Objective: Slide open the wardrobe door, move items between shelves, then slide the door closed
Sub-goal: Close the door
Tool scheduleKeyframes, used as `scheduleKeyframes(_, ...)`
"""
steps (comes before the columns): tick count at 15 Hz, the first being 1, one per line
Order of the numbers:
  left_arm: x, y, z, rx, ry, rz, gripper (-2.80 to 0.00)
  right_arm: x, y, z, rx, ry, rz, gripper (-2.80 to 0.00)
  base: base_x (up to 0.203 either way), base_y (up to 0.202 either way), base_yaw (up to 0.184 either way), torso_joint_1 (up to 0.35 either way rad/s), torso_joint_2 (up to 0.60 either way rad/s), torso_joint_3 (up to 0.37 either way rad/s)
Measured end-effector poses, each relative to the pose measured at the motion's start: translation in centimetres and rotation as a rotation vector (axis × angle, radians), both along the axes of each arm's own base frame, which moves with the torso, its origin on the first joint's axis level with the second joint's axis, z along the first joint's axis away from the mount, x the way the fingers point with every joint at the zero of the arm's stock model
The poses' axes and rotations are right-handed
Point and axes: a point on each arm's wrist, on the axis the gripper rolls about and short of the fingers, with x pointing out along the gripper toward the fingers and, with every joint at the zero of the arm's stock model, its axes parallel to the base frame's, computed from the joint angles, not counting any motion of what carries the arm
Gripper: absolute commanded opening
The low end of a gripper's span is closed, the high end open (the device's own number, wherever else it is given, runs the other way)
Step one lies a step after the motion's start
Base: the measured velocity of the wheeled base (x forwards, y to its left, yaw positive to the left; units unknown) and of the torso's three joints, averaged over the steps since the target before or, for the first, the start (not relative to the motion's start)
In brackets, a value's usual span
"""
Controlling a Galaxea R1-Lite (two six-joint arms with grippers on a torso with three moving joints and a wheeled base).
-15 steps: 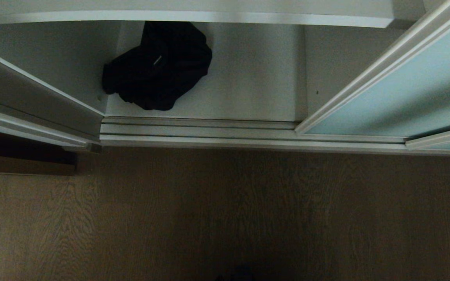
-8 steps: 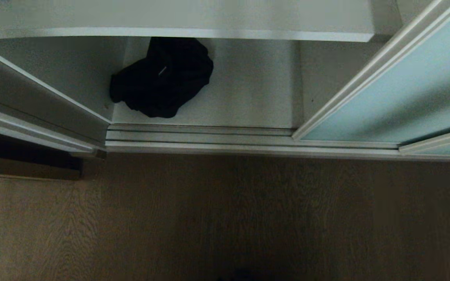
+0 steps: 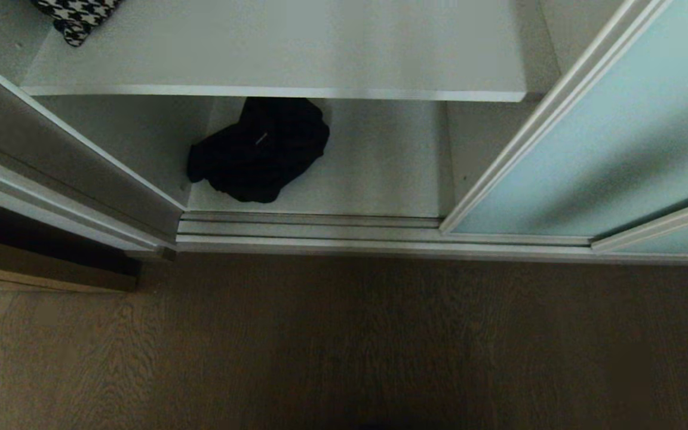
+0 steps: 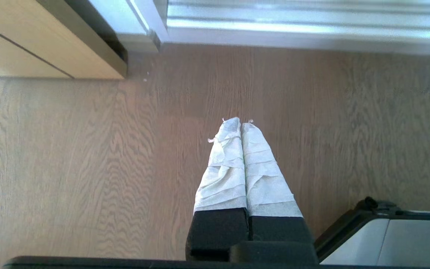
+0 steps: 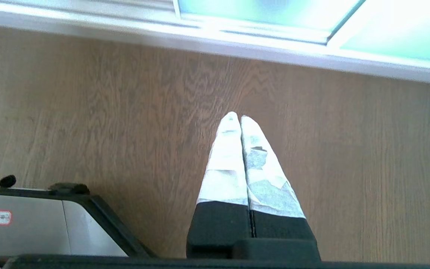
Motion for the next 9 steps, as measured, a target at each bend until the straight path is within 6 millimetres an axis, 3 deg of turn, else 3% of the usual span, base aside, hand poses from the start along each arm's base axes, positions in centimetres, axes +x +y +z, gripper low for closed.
scheduleKeyframes(9,0.00,0.00,0.00,0.008,0.001,0.000,-2.80,0.00,0.00,0.00,0.000,0.000,0.001,-2.80,0.000,0.000,0.000,0.004,0.00,0.204)
